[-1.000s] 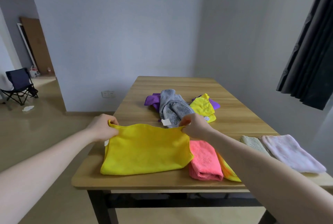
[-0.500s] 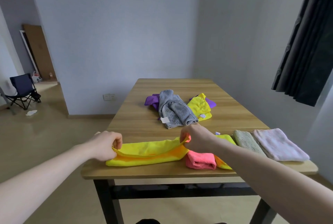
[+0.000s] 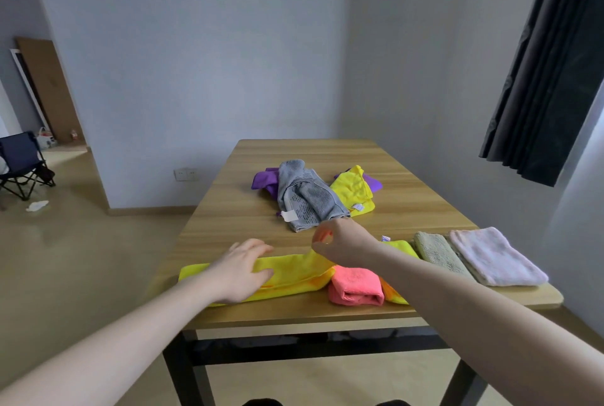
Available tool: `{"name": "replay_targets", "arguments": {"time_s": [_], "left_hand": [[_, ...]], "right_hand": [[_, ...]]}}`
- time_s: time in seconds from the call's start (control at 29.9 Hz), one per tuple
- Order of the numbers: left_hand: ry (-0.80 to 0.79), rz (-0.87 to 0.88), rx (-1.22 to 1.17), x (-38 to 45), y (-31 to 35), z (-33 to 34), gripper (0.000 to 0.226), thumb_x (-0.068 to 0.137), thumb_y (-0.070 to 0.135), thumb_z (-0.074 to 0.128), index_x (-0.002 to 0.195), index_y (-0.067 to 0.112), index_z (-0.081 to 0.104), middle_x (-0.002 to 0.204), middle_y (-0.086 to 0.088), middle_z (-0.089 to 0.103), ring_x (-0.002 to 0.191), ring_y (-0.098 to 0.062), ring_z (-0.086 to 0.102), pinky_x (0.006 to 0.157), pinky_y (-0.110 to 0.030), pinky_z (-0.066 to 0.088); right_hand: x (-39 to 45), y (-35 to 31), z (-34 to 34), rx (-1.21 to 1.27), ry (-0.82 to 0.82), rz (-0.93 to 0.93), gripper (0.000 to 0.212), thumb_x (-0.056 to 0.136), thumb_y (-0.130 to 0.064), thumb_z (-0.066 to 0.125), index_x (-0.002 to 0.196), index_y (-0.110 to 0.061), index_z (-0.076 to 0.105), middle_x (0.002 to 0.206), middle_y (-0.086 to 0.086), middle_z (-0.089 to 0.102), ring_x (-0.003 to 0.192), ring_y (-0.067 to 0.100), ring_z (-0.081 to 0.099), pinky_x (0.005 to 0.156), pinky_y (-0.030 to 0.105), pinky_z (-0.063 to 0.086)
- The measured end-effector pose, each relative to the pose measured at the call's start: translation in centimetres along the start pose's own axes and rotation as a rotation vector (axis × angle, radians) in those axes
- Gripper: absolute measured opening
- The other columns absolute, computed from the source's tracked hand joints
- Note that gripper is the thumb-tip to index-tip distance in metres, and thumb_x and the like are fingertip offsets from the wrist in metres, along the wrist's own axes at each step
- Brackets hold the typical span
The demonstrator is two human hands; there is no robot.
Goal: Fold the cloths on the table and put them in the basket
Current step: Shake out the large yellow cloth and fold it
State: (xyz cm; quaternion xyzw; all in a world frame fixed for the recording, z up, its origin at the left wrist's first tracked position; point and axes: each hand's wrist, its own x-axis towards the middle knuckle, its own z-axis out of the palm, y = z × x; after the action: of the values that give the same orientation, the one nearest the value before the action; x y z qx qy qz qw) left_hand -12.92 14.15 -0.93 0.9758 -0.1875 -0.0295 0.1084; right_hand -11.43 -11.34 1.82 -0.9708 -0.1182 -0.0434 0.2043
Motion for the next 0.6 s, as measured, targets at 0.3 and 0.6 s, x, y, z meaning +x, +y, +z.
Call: {"name": "replay_targets", "arguments": {"time_s": [0.3, 0.6], "left_hand": [[-0.043, -0.047, 0.078, 1.6, 0.5, 4.8, 0.065, 0.104, 0.060, 0.022, 0.162, 0.036, 0.004, 0.170, 0.007, -0.002, 0.157, -0.019, -0.003, 0.127, -0.044, -0.001], [0.019, -0.035, 0.091, 1.5, -0.2, 5.8, 0.065, 0.102, 0.063, 0.017, 0.161, 0.039, 0.007, 0.170, 0.010, 0.002, 0.156, -0.014, -0.001, 0.127, -0.042, -0.001]], "right_hand": [[2.2, -0.2, 2.5, -0.287, -0.286, 0.143, 0.078, 0.085, -0.057, 0.062, 0.152, -0.027, 0.039, 0.151, 0.006, 0.046, 0.142, 0.031, 0.035, 0.115, 0.050, 0.031], [3.2, -0.3, 1.9, -0.239, -0.350, 0.218, 0.069, 0.071, -0.059, 0.073, 0.132, -0.028, 0.059, 0.130, 0.006, 0.056, 0.129, 0.031, 0.043, 0.107, 0.050, 0.040]]}}
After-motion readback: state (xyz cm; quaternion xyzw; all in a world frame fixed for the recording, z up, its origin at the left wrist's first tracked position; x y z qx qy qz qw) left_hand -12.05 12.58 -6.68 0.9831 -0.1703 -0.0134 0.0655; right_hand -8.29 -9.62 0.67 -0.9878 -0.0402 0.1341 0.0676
